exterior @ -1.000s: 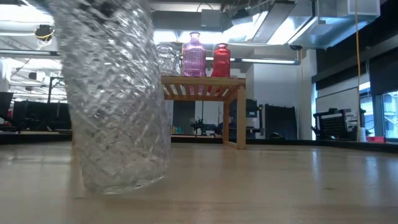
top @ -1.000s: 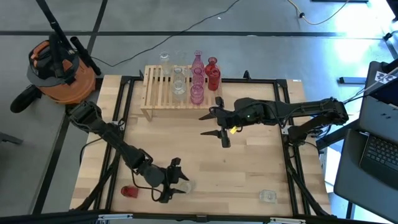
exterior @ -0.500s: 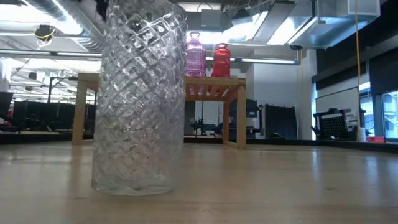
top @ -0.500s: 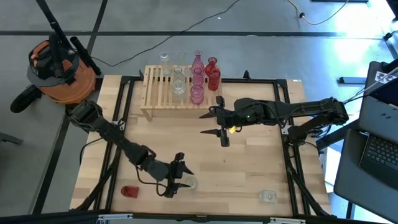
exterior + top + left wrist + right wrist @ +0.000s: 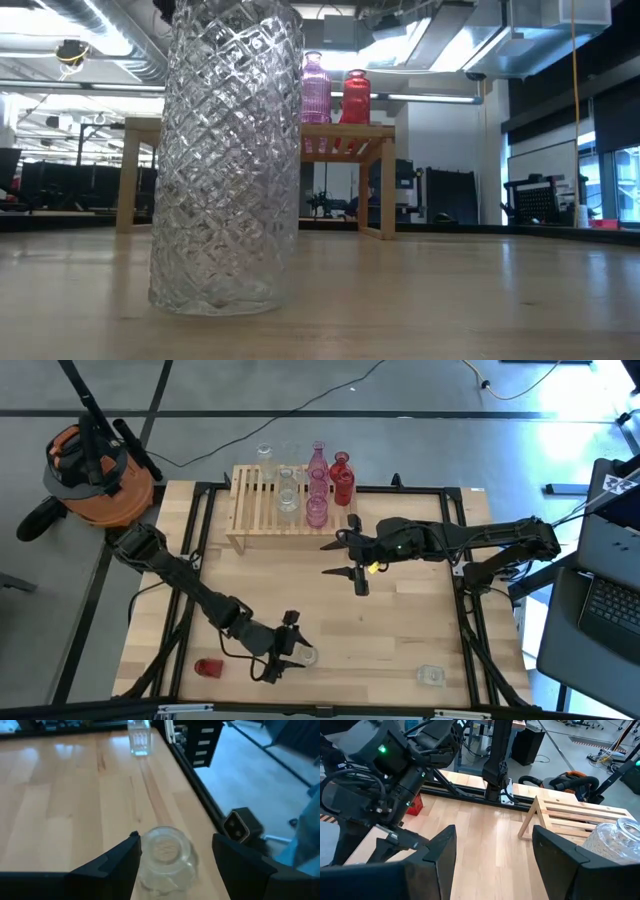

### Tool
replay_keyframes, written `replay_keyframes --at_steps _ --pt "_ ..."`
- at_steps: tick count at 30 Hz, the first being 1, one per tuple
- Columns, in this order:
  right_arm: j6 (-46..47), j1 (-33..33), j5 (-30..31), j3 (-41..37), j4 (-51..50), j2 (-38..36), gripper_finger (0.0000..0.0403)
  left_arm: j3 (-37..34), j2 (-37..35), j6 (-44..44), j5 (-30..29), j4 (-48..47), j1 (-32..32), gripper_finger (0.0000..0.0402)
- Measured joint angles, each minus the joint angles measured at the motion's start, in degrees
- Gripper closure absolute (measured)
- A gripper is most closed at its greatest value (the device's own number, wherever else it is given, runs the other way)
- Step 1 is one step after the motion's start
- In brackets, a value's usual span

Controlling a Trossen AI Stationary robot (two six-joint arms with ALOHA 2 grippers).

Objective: Sort vases onto shelf
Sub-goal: Put the transparent vase on the shelf aligned with the other transparent vase on the left

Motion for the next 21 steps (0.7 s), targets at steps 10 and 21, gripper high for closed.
replay_keyframes --at_steps 10,21 --pt "0.57 0.00 -0.11 0.00 -1.21 0.00 0.0192 0.02 2.37 -1.67 1.03 1.37 1.05 0.0162" --pt "0.57 0.00 -0.16 0.00 -3.80 0.00 0.0192 -0.04 2.42 -1.48 -0.92 6.21 2.41 0.0162"
